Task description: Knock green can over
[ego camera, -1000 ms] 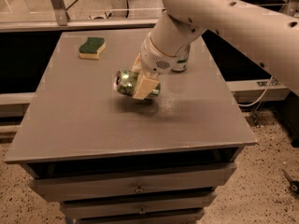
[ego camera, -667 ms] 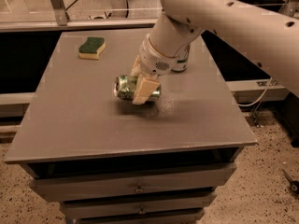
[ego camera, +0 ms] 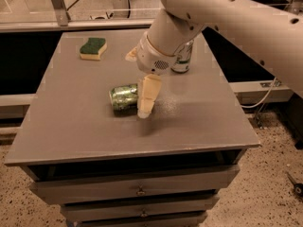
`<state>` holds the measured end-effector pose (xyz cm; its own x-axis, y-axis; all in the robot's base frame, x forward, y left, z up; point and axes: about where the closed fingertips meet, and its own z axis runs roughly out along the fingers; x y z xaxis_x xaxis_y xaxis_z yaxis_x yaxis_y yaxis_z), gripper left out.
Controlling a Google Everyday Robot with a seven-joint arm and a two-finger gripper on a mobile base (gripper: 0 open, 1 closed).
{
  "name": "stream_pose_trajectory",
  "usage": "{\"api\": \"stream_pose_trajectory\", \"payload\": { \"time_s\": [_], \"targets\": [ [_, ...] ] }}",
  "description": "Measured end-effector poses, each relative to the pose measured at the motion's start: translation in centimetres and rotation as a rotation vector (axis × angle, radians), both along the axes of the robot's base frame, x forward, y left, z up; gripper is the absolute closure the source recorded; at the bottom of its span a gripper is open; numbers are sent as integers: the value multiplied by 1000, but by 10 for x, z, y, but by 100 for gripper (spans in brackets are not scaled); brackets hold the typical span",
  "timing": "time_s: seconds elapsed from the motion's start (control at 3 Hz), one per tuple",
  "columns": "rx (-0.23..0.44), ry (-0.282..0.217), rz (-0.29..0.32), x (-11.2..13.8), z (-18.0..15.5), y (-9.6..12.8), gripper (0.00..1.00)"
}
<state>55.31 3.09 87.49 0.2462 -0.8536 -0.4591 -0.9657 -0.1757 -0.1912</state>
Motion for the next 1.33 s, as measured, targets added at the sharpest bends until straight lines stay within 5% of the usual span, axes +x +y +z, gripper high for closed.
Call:
{"api": "stream_pose_trajectory", "payload": {
  "time_s": [0.33, 0.67, 1.33],
  "targets": [
    [43, 28, -9, -3, 0, -9, 0],
    [163, 53, -46, 3, -4, -38, 0],
    [419, -19, -171, 14, 32, -146, 0]
  ]
}}
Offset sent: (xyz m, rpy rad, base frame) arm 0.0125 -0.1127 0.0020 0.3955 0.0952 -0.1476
